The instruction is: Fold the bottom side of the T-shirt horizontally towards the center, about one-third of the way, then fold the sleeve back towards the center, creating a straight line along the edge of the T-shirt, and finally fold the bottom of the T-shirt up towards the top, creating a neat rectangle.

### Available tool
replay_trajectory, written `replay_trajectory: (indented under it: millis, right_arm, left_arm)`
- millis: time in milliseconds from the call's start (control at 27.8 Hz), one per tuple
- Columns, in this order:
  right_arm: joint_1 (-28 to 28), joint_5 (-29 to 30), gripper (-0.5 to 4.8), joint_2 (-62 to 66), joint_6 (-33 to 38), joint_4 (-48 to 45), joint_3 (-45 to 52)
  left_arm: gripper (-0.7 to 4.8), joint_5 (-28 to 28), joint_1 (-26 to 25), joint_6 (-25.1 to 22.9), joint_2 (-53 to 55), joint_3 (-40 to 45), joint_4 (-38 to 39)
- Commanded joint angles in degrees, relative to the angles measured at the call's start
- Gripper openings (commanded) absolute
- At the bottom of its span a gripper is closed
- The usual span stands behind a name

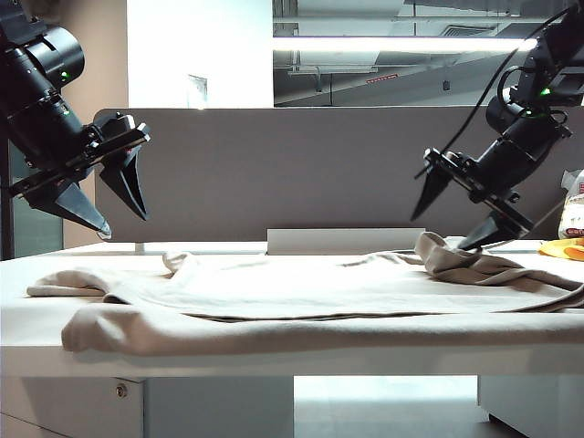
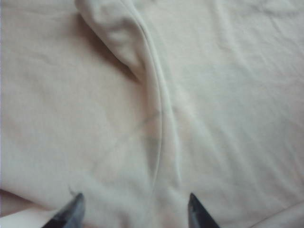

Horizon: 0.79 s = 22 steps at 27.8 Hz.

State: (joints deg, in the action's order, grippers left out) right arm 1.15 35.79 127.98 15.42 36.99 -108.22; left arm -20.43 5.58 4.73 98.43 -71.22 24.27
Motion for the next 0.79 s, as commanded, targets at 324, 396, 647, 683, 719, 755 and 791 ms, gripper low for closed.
replay_trajectory:
  millis: [324,396,647,683,719,755,791]
  right_arm:
    - [3.41,13.97,4.72,-1.22,4.96,-3.96,-4.11]
    - [4.28,17.09,4.72,-1.22,7.87,-6.34,-4.11]
    - [7.21,14.95,4.72,-1.2,11.04,-9.62,-4.07]
    - [7.23,13.38,4.72,-1.2,11.19,-9.27,-4.07]
    - [7.23,11.15,4.72,-1.2,11.17,-8.48,-4.07]
    - [7.17,9.4,4.72,-1.2,11.17,-7.76,-4.07]
    - [7.1,7.61,4.72,-1.2,11.15,-6.99,-4.07]
  left_arm:
    - [2.78,1.18,-0.02,0.74,-0.11,-0.11,-0.52]
    - [2.78,2.56,-0.09,1.33,-0.11,-0.13,-0.87]
    - [2.78,2.54,-0.85,1.51,-0.11,-0.13,-0.66]
    - [2.78,2.56,-0.87,1.49,-0.11,-0.13,-0.48]
    - [2.78,2.6,-0.87,1.31,-0.11,-0.13,-0.22]
    - [2.78,2.6,-0.87,1.2,-0.11,-0.13,-0.02]
    - [2.78,2.6,-0.87,1.18,-0.11,-0.13,0.11]
